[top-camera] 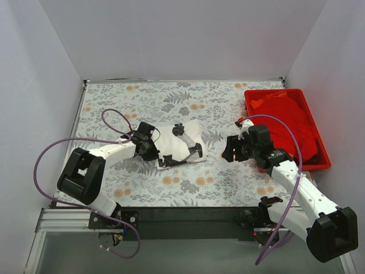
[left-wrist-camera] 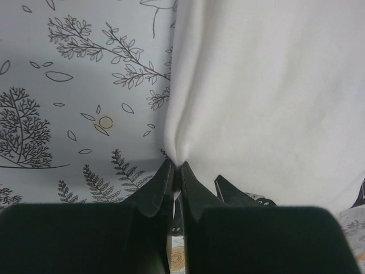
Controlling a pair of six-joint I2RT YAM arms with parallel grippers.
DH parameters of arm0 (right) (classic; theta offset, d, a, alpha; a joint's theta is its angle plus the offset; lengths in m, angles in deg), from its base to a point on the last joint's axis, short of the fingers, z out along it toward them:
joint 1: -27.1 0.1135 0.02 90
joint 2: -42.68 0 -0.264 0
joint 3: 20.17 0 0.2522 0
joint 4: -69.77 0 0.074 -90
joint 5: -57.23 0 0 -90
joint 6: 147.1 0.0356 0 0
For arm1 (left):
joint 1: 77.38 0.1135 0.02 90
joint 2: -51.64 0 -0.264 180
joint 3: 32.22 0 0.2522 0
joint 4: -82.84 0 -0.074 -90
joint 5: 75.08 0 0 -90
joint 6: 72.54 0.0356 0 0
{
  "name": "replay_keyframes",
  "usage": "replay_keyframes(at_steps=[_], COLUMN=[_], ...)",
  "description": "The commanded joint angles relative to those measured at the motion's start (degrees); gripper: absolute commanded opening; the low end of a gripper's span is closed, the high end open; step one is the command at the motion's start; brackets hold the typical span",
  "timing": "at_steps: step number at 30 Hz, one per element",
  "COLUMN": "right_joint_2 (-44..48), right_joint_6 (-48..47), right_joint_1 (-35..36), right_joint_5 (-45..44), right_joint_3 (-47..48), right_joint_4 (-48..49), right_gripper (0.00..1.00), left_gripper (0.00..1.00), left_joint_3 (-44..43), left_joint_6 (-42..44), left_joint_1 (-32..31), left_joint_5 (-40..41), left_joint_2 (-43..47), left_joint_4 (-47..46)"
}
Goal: Fold and stack the t-shirts
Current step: Neatly place the folded tshirt to the corner
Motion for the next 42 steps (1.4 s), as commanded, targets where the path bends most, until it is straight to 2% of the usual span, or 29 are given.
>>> replay_keyframes(at_steps=[1, 5, 9, 12, 13, 16, 18, 20, 22, 23, 25, 27, 29, 32, 33, 36, 42], right_joint_2=[0.3, 0.1, -0.7, -1.1, -1.1, -1.0, -0.1, 1.0, 1.7, 2.1, 2.4, 2.5, 2.7, 3.0, 3.0, 2.9, 3.5], right_joint_6=[-0.9, -1.8, -3.0, -3.0, -3.0, -2.9, -2.9, -2.8, -2.8, -2.8, -2.8, -2.8, -2.8, -2.7, -2.7, -2.6, -2.5], right_joint_1=[-0.1, -0.1, -0.2, -0.2, -0.1, -0.2, -0.2, -0.2, -0.2, -0.1, -0.2, -0.1, -0.1, -0.2, -0.1, -0.2, -0.1], right_joint_5=[-0.2, 0.1, 0.7, 2.3, 3.1, 3.8, 3.9, 3.4, 2.6, 2.5, 2.4, 2.4, 2.5, 2.9, 3.0, 4.0, 4.4], right_joint_3=[0.8, 2.4, 3.5, 3.6, 3.6, 3.7, 3.7, 3.4, 2.9, 2.7, 2.5, 2.5, 2.5, 2.3, 1.9, 1.3, 0.5], right_joint_4=[-0.1, -0.8, -1.9, -2.0, -2.0, -2.0, -2.0, -2.0, -2.1, -2.2, -2.1, -2.4, -2.5, -2.5, -2.5, -2.5, -2.5], right_gripper=[0.68, 0.68, 0.68, 0.68, 0.68, 0.68, 0.68, 0.68, 0.68, 0.68, 0.68, 0.68, 0.68, 0.68, 0.68, 0.68, 0.68], left_gripper=[0.00, 0.00, 0.00, 0.11, 0.21, 0.34, 0.41, 0.50, 0.56, 0.64, 0.73, 0.75, 0.75, 0.75, 0.75, 0.76, 0.76], left_joint_3=[-1.7, -2.8, -4.0, -7.0, -7.7, -11.4, -14.1, -17.7, -20.1, -20.6, -21.9, -22.8, -17.1, -7.1, -0.4, 9.2, 17.4], left_joint_6=[0.0, 2.1, 7.5, 11.5, 12.8, 16.7, 18.0, 19.0, 19.9, 19.7, 17.9, 10.3, 0.8, -9.8, -12.2, -18.7, -29.6], left_joint_1=[0.0, 4.3, 13.6, 18.2, 19.4, 24.4, 24.7, 24.2, 21.0, 17.1, 12.6, 7.7, 6.1, 5.2, 5.2, 5.0, 5.0], left_joint_5=[9.1, 17.7, 25.1, 32.1, 34.1, 37.5, 37.0, 30.7, 26.2, 25.2, 23.3, 20.5, 13.8, 5.5, 4.5, 3.5, 5.2], left_joint_2=[-1.1, 0.7, 4.7, 4.9, 4.4, 1.9, 1.8, 3.8, 6.3, 6.9, 7.1, 6.5, 9.7, 16.5, 22.0, 30.9, 38.8], left_joint_4=[6.0, 14.2, 18.3, 19.5, 19.1, 19.0, 19.0, 19.0, 18.2, 18.1, 19.5, 23.5, 23.0, 15.9, 11.8, 6.5, 6.5])
